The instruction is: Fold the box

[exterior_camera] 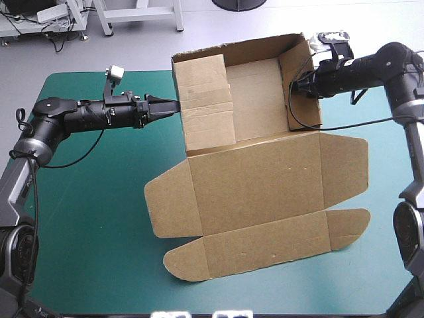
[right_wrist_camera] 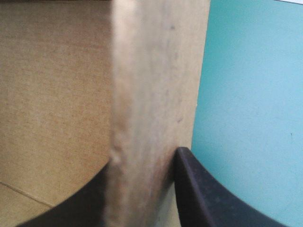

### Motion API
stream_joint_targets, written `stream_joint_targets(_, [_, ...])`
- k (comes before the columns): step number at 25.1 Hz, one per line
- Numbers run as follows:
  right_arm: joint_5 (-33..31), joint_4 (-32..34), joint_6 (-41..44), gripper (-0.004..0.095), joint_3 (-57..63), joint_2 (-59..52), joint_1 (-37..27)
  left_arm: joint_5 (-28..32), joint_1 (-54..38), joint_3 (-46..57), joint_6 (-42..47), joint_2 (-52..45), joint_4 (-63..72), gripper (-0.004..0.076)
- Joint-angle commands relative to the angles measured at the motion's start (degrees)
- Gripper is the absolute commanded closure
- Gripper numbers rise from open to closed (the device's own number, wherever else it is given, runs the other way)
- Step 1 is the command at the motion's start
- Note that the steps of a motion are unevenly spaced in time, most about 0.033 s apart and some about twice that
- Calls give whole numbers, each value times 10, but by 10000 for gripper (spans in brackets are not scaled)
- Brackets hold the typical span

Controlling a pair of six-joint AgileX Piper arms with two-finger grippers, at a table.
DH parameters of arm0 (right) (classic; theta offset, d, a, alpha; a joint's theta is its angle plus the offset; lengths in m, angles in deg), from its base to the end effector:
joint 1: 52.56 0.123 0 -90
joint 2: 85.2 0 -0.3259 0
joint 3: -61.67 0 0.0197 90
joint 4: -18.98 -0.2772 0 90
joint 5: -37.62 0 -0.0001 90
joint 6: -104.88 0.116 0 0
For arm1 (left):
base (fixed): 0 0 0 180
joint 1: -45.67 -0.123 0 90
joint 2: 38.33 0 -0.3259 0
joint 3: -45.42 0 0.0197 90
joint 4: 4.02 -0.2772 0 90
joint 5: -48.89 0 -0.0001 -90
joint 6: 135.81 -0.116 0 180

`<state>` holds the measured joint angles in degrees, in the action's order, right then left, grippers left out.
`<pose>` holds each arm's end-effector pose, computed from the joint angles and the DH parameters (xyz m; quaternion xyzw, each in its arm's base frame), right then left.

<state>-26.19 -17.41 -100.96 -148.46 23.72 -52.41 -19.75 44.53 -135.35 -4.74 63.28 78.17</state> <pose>0.4400 0.0629 0.4322 -0.1627 0.8860 0.2341 0.3658 0.3822 -0.0995 0.3871 0.1373 0.7600 -0.5430 0.3298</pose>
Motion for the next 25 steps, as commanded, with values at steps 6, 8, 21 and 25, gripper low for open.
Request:
stream_joint_targets(6, [33,-34,34,925,-16,-8,32,-57,10,-18,-6,-28,59,241])
stream_joint_targets(8, [33,-36,35,925,-16,-6,34,-57,10,-18,-6,-31,59,241])
stream_joint_targets(21, [45,-25,49,925,-16,-2,38,-57,10,-18,-19,-47,65,241])
stream_joint_targets(25, [49,-26,60,924,-16,-2,39,-37,10,-18,-21,-47,33,241])
